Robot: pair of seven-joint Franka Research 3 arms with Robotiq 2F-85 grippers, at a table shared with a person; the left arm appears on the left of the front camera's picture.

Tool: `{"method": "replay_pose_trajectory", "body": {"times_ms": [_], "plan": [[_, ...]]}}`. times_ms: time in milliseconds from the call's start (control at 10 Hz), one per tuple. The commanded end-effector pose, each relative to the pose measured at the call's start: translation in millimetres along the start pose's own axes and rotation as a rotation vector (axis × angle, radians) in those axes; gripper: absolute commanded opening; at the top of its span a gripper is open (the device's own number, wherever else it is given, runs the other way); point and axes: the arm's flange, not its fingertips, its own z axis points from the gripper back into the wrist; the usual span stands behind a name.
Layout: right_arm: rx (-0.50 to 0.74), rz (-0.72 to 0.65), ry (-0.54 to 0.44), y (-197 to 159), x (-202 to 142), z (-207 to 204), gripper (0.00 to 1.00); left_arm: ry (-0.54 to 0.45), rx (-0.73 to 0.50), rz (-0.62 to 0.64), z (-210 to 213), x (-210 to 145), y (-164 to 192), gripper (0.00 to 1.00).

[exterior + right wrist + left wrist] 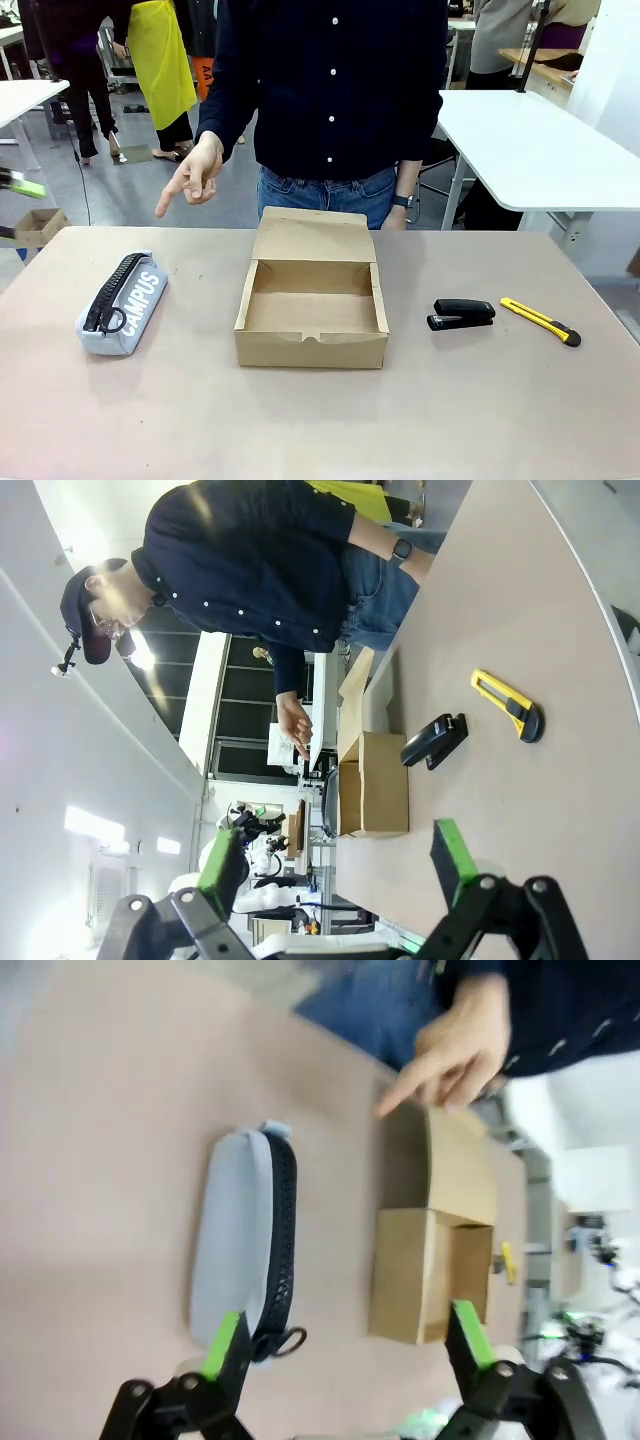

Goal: Pack the items into the box.
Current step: Pick up the item specified by the human and place it in the Mailer Box.

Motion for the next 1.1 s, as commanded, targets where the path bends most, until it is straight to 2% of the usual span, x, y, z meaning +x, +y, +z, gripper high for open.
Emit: {"method": "replay_pose_trajectory", "body": {"times_ms": [0,100,200,300,400,600,800,1000], "plan": [[0.018,0.031,-0.013,1,0,-2,1.0,0.111,0.214,-0.106,-32,1,-19,1.0],[0.018,0.031,-0.013,1,0,-2,1.0,0.174,0.309,-0.19,-48,-1,-33,1.0],[0.018,0.031,-0.013,1,0,-2,1.0,0.179,0.393,-0.251,-62,-5,-46,1.0],[0.018,0.031,-0.013,1,0,-2,1.0,0.166,0.425,-0.327,-70,-12,-59,1.0],[0.018,0.031,-0.013,1,0,-2,1.0,0.15,0.303,-0.2,-65,-12,-46,1.0],[0.018,0.031,-0.013,1,0,-2,1.0,0.15,0.303,-0.2,-65,-12,-46,1.0],[0.018,0.031,-0.013,1,0,-2,1.0,0.227,0.379,-0.313,-77,-11,-51,1.0],[0.018,0.031,-0.013,1,0,-2,1.0,0.28,0.478,-0.388,-112,-16,-48,1.0]]}}
